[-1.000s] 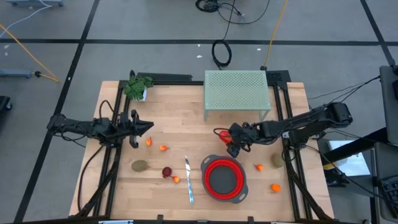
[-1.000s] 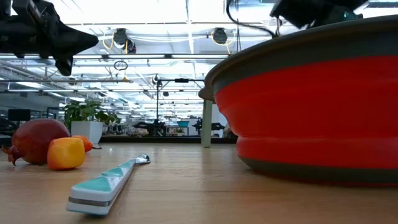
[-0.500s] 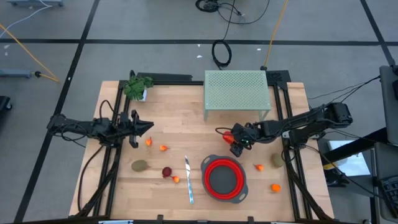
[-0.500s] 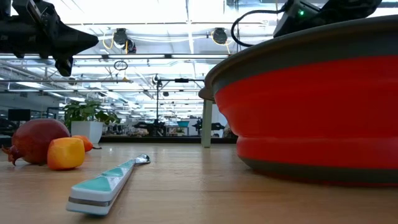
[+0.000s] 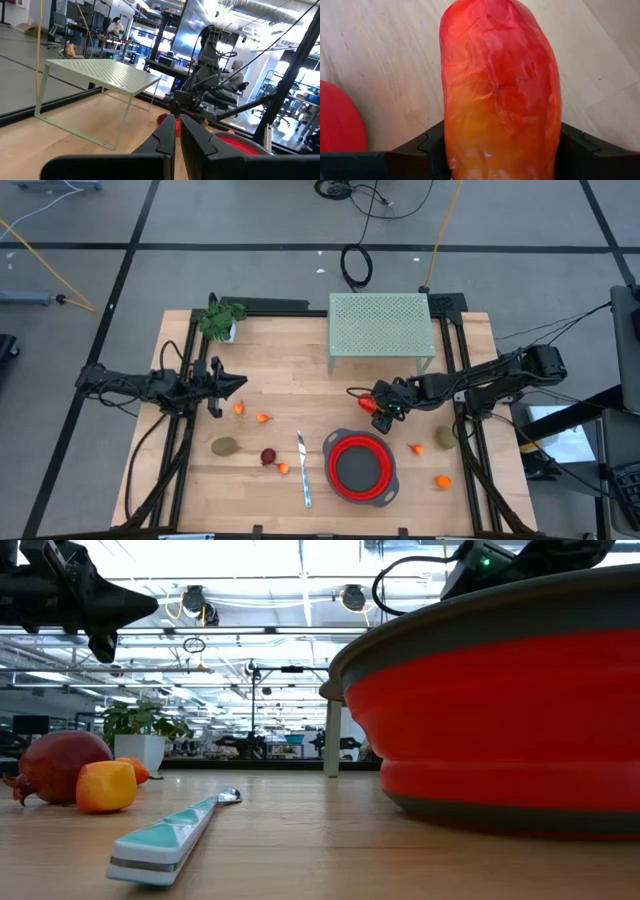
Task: Pick & Place Fruit
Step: Put the mango into the red strainer bowl
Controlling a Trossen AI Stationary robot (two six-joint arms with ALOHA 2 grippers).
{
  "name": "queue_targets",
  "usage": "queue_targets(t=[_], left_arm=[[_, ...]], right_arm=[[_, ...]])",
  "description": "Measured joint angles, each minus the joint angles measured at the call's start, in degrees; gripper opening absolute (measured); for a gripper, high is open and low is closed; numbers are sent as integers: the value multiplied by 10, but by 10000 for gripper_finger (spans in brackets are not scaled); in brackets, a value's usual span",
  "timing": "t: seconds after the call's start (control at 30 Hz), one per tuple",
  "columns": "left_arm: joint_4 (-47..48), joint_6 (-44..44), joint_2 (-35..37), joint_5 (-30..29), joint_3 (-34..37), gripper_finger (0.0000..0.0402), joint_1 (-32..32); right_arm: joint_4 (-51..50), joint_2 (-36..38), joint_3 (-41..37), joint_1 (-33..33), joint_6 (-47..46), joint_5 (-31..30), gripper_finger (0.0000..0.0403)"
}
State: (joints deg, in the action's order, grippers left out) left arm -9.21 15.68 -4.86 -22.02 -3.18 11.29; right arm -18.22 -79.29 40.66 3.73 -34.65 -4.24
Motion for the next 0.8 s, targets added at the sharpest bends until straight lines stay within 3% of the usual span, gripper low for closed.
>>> queue_targets(t=[0.23, 0.5, 0.8], left_arm=[[0, 0, 0, 0, 0, 24, 0], [0, 0, 0, 0, 0, 24, 0], [0, 0, 0, 0, 0, 24, 0]], right_arm=[[9, 0, 0, 0, -2, 29, 236], [18, 0, 0, 0, 10, 11, 238], [33, 0, 0, 0, 13, 11, 285]])
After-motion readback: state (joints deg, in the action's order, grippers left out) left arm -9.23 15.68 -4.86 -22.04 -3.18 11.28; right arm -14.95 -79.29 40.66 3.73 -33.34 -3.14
